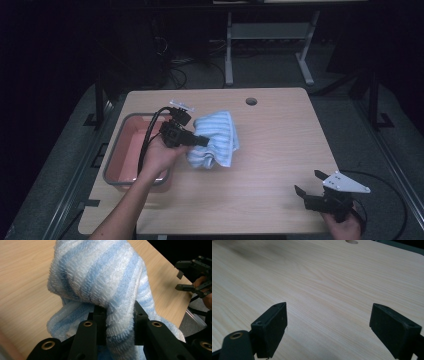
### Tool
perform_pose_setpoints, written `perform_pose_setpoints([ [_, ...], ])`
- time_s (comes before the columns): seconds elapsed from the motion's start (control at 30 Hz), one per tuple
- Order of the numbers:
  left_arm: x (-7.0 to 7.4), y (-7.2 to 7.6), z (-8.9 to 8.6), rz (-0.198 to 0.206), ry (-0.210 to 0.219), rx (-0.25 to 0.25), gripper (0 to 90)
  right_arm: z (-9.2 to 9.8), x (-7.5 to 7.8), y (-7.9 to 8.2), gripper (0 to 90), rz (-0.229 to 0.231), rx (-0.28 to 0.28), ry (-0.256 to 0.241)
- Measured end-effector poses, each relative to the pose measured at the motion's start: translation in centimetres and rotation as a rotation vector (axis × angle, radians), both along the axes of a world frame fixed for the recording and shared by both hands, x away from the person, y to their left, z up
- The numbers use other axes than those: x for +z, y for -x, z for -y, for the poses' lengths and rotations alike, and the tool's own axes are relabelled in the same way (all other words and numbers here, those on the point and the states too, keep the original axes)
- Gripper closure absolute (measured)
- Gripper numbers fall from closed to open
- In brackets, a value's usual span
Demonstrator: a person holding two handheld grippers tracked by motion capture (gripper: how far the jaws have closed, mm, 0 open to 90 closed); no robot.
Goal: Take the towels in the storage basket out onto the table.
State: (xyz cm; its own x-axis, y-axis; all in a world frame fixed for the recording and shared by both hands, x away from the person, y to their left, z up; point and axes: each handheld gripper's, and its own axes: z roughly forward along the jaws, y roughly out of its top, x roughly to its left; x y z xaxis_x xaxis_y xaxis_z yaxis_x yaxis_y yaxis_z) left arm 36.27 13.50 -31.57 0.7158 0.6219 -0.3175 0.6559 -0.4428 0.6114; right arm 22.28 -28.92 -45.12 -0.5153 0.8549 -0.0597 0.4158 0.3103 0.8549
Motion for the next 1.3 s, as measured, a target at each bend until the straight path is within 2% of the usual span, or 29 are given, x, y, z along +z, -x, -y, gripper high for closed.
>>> perform_pose_setpoints([
  [0.2,-0.4,-0.2,1.1,-0.004,-0.011,-0.027,71.3,0.0,0.0,0.0,14.2,0.000,0.000,0.000],
  [0.63,-1.9,-0.6,3.4,-0.025,-0.017,-0.034,71.2,0.1,0.1,0.0,14.2,0.001,-0.002,-0.006],
  [0.73,-2.4,-0.6,3.9,-0.032,-0.030,-0.034,71.0,0.1,0.1,0.1,14.2,0.003,0.000,-0.007],
  [0.83,-2.9,-0.6,4.4,-0.041,-0.017,-0.034,70.9,0.1,0.1,0.1,14.2,0.006,0.000,-0.007],
  [1.0,-3.9,-0.7,5.2,-0.050,-0.021,-0.039,70.7,0.0,0.0,0.0,14.2,0.001,0.004,-0.004],
  [1.13,-4.6,-0.8,5.9,-0.060,-0.041,-0.035,70.3,0.1,-0.1,0.0,14.2,0.000,0.002,-0.006],
  [1.3,-5.8,-1.1,6.7,-0.094,-0.050,-0.037,69.7,0.1,-0.2,-0.1,14.2,-0.007,0.002,-0.009],
])
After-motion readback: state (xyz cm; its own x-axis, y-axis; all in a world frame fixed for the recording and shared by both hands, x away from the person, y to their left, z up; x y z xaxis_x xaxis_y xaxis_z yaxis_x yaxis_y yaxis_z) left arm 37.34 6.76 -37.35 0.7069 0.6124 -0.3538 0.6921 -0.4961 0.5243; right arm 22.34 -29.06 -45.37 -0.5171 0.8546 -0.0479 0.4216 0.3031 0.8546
